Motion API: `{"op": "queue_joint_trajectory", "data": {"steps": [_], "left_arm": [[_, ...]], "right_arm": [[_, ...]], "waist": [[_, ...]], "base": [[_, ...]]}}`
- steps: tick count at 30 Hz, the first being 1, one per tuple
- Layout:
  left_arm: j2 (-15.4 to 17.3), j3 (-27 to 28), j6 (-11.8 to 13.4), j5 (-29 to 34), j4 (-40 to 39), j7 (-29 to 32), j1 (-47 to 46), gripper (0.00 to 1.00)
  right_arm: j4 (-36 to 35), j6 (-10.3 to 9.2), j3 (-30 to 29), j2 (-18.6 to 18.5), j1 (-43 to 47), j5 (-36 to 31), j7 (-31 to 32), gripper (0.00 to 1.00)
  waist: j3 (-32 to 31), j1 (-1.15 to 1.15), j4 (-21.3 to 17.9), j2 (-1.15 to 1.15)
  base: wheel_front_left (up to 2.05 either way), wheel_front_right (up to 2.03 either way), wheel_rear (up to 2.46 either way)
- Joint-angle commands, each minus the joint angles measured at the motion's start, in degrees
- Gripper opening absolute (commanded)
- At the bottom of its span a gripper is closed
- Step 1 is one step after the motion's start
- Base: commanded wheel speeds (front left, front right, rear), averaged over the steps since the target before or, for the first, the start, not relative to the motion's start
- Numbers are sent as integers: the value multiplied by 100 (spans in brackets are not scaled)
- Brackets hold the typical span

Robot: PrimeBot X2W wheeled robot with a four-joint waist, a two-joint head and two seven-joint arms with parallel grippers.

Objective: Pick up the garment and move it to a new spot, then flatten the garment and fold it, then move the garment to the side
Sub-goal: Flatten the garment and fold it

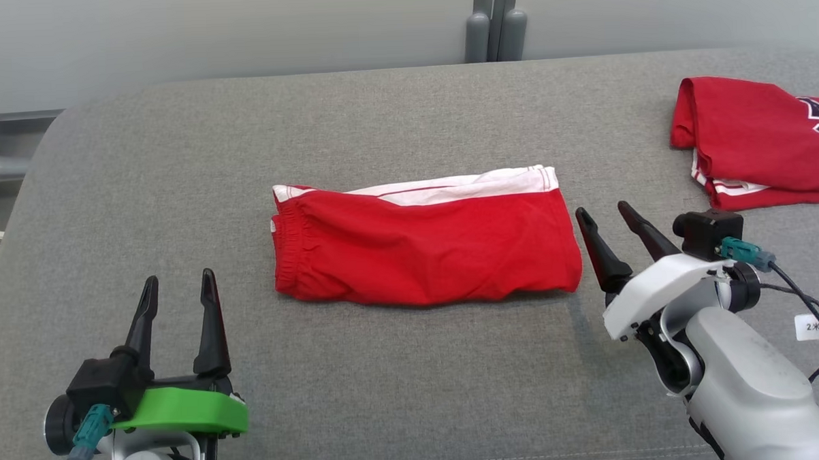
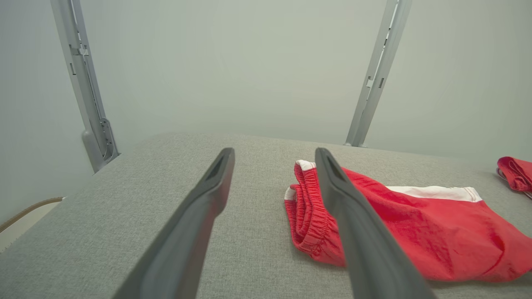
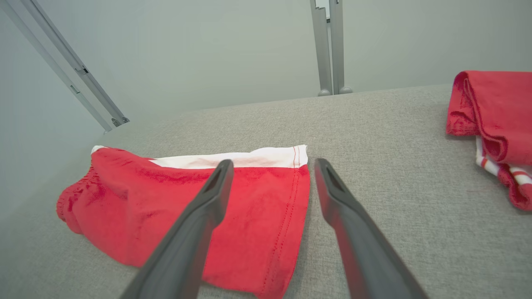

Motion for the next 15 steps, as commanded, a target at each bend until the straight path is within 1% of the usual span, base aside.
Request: {"op": "queue_joint_trajectory", "data": {"steps": [1, 6, 10, 15], "left_arm": [[11, 61, 8, 69, -32, -13, 104, 100], [21, 203, 53, 273, -150, -13, 320, 100], [27, 260, 75, 395, -214, -13, 540, 100], [45, 381, 103, 485, -325, -13, 811, 100]], "right_arm": [[-185, 0, -185, 51, 227, -231, -18, 100], [-1175, 0, -1152, 292, 904, -1193, -18, 100], [-1704, 0, -1567, 481, 1427, -1893, -17, 100], [-2043, 0, -1993, 656, 1919, -2349, -18, 100]], "waist": [[-81, 0, -103, 0], [-222, 0, -221, 0], [-342, 0, -288, 0], [-495, 0, -369, 0]], "base": [[0, 0, 0], [0, 0, 0], [0, 0, 0], [0, 0, 0]]}}
